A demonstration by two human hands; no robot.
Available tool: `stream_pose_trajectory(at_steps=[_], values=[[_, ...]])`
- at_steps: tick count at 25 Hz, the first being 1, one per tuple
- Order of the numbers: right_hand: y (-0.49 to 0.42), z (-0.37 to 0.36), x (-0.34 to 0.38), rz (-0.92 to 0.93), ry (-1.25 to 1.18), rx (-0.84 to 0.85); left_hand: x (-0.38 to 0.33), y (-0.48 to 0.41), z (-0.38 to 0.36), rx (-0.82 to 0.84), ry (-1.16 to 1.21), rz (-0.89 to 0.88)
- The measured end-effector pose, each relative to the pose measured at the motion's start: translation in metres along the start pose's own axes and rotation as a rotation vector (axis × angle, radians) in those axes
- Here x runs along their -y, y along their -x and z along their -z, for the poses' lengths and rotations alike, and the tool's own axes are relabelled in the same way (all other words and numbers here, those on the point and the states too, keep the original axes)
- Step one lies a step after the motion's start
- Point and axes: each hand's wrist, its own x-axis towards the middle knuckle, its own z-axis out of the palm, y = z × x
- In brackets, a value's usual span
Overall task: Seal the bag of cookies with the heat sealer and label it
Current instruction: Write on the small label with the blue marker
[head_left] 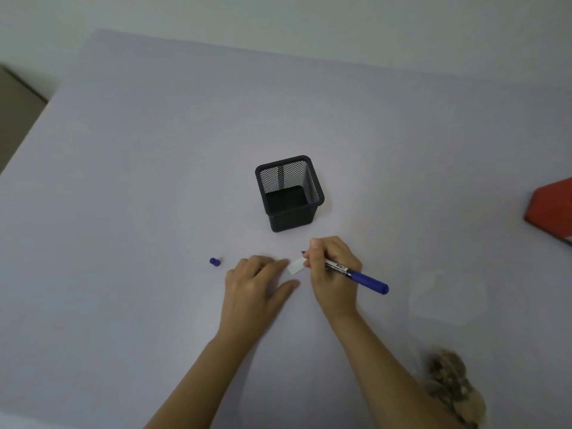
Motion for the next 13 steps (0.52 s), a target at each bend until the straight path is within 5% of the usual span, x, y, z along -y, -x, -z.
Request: stream_pose_trajectory(at_steps=[13], values=[[0.0004,0.0016,0.0001,-0.073,0.009,0.001,-0.0053,-0.0103,0.0028,0.044,0.008,-0.016]])
